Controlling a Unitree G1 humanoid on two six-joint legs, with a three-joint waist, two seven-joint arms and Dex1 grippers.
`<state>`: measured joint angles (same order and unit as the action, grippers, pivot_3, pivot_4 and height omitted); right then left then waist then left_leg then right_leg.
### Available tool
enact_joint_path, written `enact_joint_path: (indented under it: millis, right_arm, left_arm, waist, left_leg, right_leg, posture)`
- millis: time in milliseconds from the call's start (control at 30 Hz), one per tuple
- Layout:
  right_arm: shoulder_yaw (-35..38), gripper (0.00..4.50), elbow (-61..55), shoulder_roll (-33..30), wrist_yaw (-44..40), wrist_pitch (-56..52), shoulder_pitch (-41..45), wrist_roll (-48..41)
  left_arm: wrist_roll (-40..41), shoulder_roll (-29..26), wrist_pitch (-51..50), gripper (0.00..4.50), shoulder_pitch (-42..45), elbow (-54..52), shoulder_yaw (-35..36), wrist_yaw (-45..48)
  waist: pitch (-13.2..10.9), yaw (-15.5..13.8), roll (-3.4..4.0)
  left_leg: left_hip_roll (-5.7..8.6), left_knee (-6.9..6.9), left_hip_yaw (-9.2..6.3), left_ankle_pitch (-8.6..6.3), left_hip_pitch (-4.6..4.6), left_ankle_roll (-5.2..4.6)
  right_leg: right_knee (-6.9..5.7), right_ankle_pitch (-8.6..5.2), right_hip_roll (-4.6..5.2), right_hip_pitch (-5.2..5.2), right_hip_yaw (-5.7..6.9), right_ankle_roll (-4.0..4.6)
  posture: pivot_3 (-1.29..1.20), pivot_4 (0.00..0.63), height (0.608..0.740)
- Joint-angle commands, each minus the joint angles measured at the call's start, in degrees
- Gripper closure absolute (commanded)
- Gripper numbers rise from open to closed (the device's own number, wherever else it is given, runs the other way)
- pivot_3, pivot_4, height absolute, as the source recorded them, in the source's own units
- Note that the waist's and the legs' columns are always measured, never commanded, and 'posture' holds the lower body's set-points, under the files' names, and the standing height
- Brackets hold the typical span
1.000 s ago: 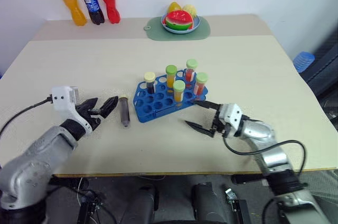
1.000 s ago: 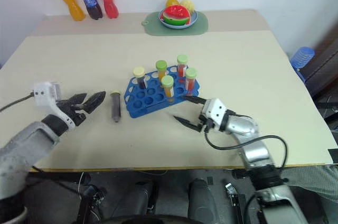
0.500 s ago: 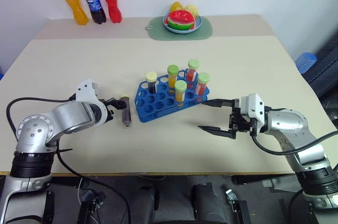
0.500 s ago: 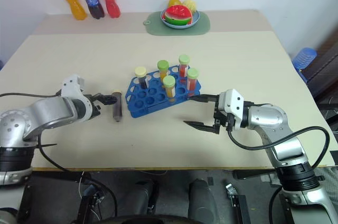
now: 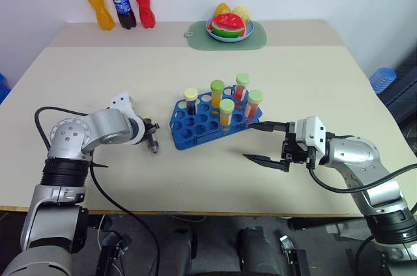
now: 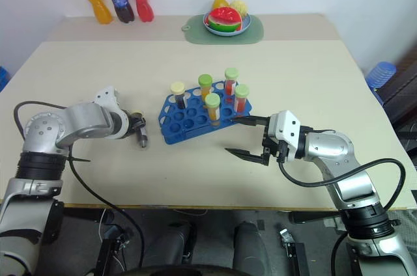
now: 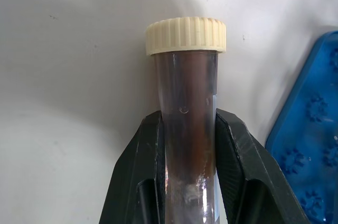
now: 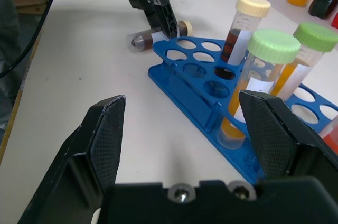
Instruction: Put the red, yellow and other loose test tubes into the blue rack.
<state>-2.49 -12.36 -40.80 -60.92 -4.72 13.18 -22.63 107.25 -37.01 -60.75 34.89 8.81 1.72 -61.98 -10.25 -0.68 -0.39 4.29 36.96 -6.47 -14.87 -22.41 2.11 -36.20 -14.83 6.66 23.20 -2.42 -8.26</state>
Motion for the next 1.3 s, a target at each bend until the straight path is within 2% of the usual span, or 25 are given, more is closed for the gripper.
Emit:
enact_joint_path:
  millis: [33,67,133,167,233,300,467,600,700,833,1033,1167,1300]
  right_arm:
    - [2.21,0.73,-1.79,0.04,0.53,0.61,-0.51,-0.57]
    - [2.30,0.73,-1.58,0.12,0.58,0.76,-0.60,-0.51]
    - [2.62,0.73,-0.79,0.40,0.69,1.13,-0.78,-0.40]
    - [2.63,0.73,-0.51,0.69,0.87,1.19,-0.88,-0.37]
    - [2.55,0.73,-0.14,1.21,1.09,1.27,-1.02,-0.32]
    - [2.43,0.73,0.26,1.63,1.27,1.12,-1.02,-0.30]
    - [2.94,0.73,1.09,2.13,1.99,0.26,-1.00,-0.42]
    - [3.80,0.73,0.76,1.33,2.56,-0.07,-2.23,-0.27]
    - [5.05,0.73,-0.53,0.65,2.97,-0.77,-3.58,-0.84]
    - [6.88,0.73,-2.08,-0.49,3.05,-1.56,-5.43,-1.13]
    - [9.21,0.73,-3.50,-2.03,2.96,-2.71,-6.78,-1.48]
    - [10.40,0.73,-4.50,-2.57,2.87,-3.49,-7.23,-1.77]
    - [11.18,0.73,-4.97,-2.98,2.85,-3.83,-7.74,-1.90]
  left_arm:
    - [-0.50,-3.74,-1.24,3.79,-5.08,-9.41,4.10,7.81]
    - [-3.72,-5.49,-1.03,3.79,-7.32,-13.94,5.98,12.92]
    - [-13.77,-10.66,0.79,3.79,-13.66,-24.87,10.42,29.56]
    - [-20.80,-11.27,7.03,3.79,-18.07,-29.68,13.15,43.21]
    - [-28.33,-10.85,15.44,3.79,-24.91,-35.54,16.95,67.84]
    - [-39.72,-12.30,22.50,3.79,-29.12,-39.33,13.78,77.65]
    - [-61.28,-2.72,40.67,3.79,-27.72,-39.30,3.23,87.07]
    - [-77.31,9.21,58.63,3.79,-23.71,-29.13,-4.37,91.55]
    - [-84.42,14.96,67.63,3.79,-21.51,-20.36,-6.94,93.34]
    - [-88.35,19.49,76.16,3.79,-19.06,-9.93,-8.14,97.24]
    - [-89.40,23.73,78.22,3.79,-13.46,-2.05,-7.92,99.68]
    - [-87.45,23.69,74.73,3.79,-11.78,-2.05,-7.21,102.07]
    - [-85.66,22.18,69.94,3.79,-12.90,-6.80,-6.50,103.19]
  waist:
    - [-0.01,0.46,-0.01]
    - [-0.02,0.61,-0.03]
    - [-0.09,1.27,-0.14]
    - [-0.10,1.32,-0.15]
    - [-0.08,1.39,-0.07]
    - [-0.07,1.17,-0.08]
    - [-0.07,-0.08,-0.06]
    - [-0.08,-0.19,-0.11]
    - [-0.07,-0.02,-0.10]
    - [-0.06,-0.03,-0.08]
    - [-0.08,-0.07,-0.11]
    - [-0.08,-0.01,-0.11]
    - [-0.08,0.15,-0.11]
  left_leg:
    - [-0.02,-0.02,0.05,0.00,-0.01,0.01]
    - [-0.03,-0.08,0.08,0.00,-0.02,0.01]
    - [-0.05,-0.14,0.15,0.02,-0.10,0.04]
    - [-0.07,-0.18,0.15,0.03,-0.12,0.06]
    - [-0.09,-0.24,0.27,0.04,-0.09,0.07]
    - [-0.13,-0.29,0.48,0.03,-0.06,0.06]
    - [-0.14,-0.26,0.45,-0.19,-0.06,-0.34]
    - [-0.11,-0.14,0.30,-0.25,-0.12,-0.43]
    - [-0.07,-0.11,0.24,-0.26,-0.11,-0.46]
    - [-0.08,-0.11,0.26,-0.29,-0.09,-0.51]
    - [-0.06,-0.01,0.24,-0.31,-0.12,-0.56]
    - [-0.05,0.03,0.23,-0.33,-0.12,-0.59]
    - [-0.07,0.03,0.22,-0.34,-0.10,-0.60]
  right_leg:
    - [0.00,0.00,0.00,0.05,-0.03,0.00]
    - [0.01,0.00,0.00,0.11,-0.06,0.00]
    - [0.01,-0.01,-0.03,0.23,-0.07,0.02]
    - [0.02,-0.01,-0.06,0.25,-0.07,0.02]
    - [0.06,-0.02,-0.06,0.24,-0.08,0.06]
    - [0.12,-0.13,-0.03,0.17,-0.07,0.26]
    - [0.37,-0.13,0.07,-0.03,-0.06,0.31]
    - [0.52,-0.08,0.09,-0.13,0.01,0.23]
    - [0.61,0.02,0.08,-0.15,0.01,0.05]
    - [0.62,0.06,0.06,-0.12,0.00,-0.03]
    - [0.60,0.15,0.06,-0.16,0.02,-0.18]
    - [0.61,0.17,0.06,-0.19,0.03,-0.22]
    - [0.56,0.17,0.02,-0.17,0.03,-0.23]
  posture:
    - [0.00,0.150,0.740]
    - [0.00,0.150,0.740]
    - [0.00,0.150,0.740]
    - [0.00,0.150,0.740]
    - [0.00,0.150,0.740]
    - [0.00,0.150,0.740]
    - [0.00,0.150,0.740]
    - [0.00,0.150,0.740]
    - [0.00,0.150,0.740]
    - [0.00,0.150,0.740]
    - [0.00,0.150,0.740]
    - [0.00,0.150,0.740]
    - [0.00,0.150,0.740]
